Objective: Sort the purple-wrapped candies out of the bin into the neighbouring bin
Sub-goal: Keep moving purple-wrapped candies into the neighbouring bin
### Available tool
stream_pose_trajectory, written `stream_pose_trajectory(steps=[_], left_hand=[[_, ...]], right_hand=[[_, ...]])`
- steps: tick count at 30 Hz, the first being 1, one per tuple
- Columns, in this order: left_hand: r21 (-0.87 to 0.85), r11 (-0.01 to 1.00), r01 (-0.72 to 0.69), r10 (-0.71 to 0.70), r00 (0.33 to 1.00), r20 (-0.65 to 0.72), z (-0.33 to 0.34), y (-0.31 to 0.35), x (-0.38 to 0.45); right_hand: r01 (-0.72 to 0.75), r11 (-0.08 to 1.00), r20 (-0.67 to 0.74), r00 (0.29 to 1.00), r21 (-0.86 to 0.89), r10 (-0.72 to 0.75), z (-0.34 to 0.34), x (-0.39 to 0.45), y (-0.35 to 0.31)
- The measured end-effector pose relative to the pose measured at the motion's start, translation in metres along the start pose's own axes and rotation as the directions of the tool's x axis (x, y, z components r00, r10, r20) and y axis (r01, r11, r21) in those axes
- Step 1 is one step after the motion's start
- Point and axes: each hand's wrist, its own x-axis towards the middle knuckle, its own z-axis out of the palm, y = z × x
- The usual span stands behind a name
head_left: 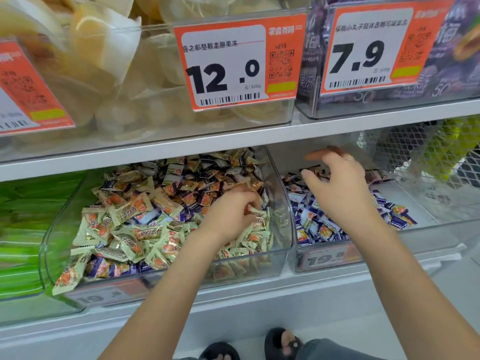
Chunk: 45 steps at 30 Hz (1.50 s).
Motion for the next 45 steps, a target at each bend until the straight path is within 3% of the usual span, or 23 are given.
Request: stream_pose_trajectory(steps=[4, 8, 12, 17, 21, 23, 27, 31, 37, 40, 45], left_hand=[[0.005, 0.998, 0.062, -0.062, 0.995, 0.072, -0.018, -0.016, -0.004], [-0.028, 0.986, 0.167, -0.153, 0.948, 0.279, -0.04, -0.028, -0.01], [-0.002, 0.999, 0.046, -0.045, 0.998, 0.037, -0.028, -0.018, -0.001], [0.092, 0.993, -0.079, 0.067, 0.99, 0.125, -0.005, -0.008, 0.005], [-0.205, 0.978, 0.035, -0.003, 0.988, 0.156, -0.01, -0.015, 0.0], [-0.257, 0.964, 0.071, -0.042, 0.992, 0.119, -0.01, -0.016, -0.001], [-0.101, 0.995, 0.01, -0.009, 1.0, 0.013, 0.0, -0.011, 0.007], [0.082, 0.996, -0.045, 0.043, 0.999, 0.027, 0.009, -0.007, 0.016], [0.173, 0.984, -0.03, 0.012, 0.994, 0.105, 0.016, 0.003, 0.025], [0.185, 0.983, -0.012, -0.015, 0.99, 0.141, 0.016, 0.001, 0.026], [0.029, 1.0, 0.0, -0.004, 0.992, 0.124, 0.014, 0.0, 0.025]], right_hand=[[0.01, 0.999, 0.014, 1.0, 0.04, -0.011, 0.004, 0.003, -0.003], [-0.003, 0.998, 0.021, 1.0, 0.06, 0.002, 0.005, 0.005, 0.001], [-0.037, 0.994, 0.002, 0.999, 0.099, 0.037, 0.005, 0.008, 0.001], [-0.017, 0.991, -0.003, 1.0, 0.13, 0.017, 0.009, 0.007, -0.004], [-0.001, 0.99, -0.005, 1.0, 0.143, 0.002, 0.01, 0.007, -0.002], [-0.01, 0.989, -0.002, 1.0, 0.148, 0.01, 0.009, 0.009, 0.0], [-0.016, 0.981, -0.022, 1.0, 0.191, 0.02, 0.01, 0.011, 0.002], [-0.026, 0.973, 0.019, 1.0, 0.23, 0.023, 0.019, 0.011, -0.008], [0.023, 0.968, 0.012, 1.0, 0.251, -0.026, 0.012, 0.01, -0.014], [0.02, 0.965, -0.001, 1.0, 0.263, -0.021, 0.007, 0.009, -0.008], [0.03, 0.968, 0.024, 0.999, 0.248, -0.037, 0.006, 0.009, -0.003]])
